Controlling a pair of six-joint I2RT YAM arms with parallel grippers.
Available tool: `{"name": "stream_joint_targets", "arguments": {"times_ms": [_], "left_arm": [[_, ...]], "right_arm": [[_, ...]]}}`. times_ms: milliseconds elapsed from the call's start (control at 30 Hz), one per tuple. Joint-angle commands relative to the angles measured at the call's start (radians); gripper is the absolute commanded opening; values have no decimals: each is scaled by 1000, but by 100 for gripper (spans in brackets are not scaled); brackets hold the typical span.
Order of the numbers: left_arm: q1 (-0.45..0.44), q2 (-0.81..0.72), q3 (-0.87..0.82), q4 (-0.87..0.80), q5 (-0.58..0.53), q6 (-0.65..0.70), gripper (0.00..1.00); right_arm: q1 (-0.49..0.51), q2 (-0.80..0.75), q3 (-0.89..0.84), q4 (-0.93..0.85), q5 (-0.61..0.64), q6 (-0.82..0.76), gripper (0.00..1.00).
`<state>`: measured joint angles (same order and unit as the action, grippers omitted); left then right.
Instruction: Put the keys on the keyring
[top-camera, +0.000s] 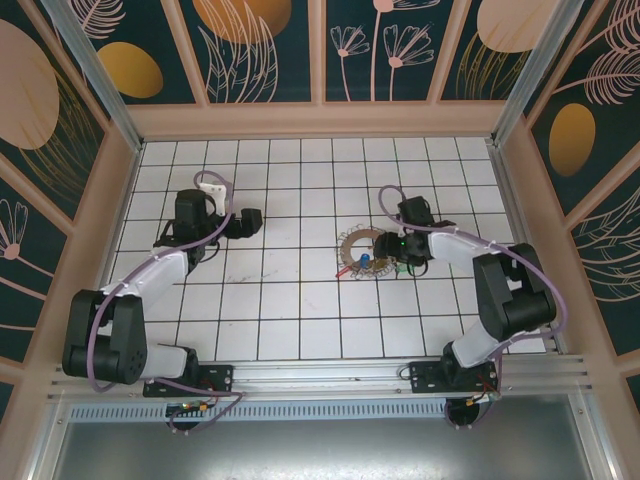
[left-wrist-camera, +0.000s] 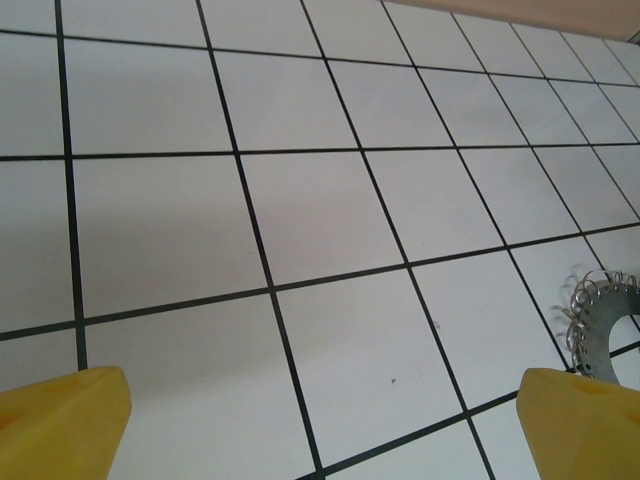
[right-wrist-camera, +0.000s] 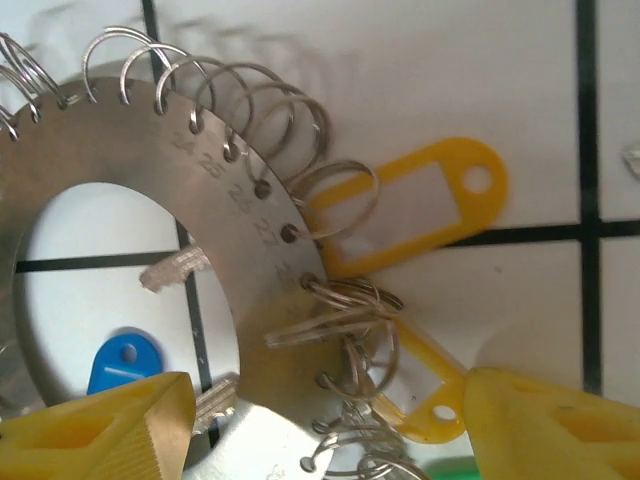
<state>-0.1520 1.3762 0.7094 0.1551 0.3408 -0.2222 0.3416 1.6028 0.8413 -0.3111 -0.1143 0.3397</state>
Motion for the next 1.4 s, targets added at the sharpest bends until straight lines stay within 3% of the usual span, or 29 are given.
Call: {"name": "stream_joint_targets", "arguments": {"times_ms": [0, 133, 400, 600, 767, 967, 1100, 1300, 1367], "left_arm": [[-8, 24, 40, -13, 30, -3, 99], [-8, 20, 38, -26, 8, 8, 97], [-11, 23, 47, -37, 0, 12, 93], [-14, 20, 46, -33, -12, 13, 92], [-15, 29, 46, -29, 16, -10, 93], [-32, 37, 38, 38, 174, -108, 94], [-35, 47, 34, 71, 254, -146, 94], [-47, 49, 33, 95, 461, -167, 96], [-65, 36, 33, 105, 481, -176, 96]], "right_arm": [[52, 60, 68, -63, 143, 1, 69], [78, 139, 124, -108, 244, 1, 63], [137, 262, 230, -206, 367, 37, 64], [162, 285, 244, -208, 385, 53, 42], [166, 241, 234, -177, 360, 40, 35], [168, 80, 125, 40, 234, -36, 34], [181, -44, -22, 299, 152, -94, 33], [184, -177, -157, 508, 107, -77, 33], [189, -229, -190, 555, 102, -76, 33]]}}
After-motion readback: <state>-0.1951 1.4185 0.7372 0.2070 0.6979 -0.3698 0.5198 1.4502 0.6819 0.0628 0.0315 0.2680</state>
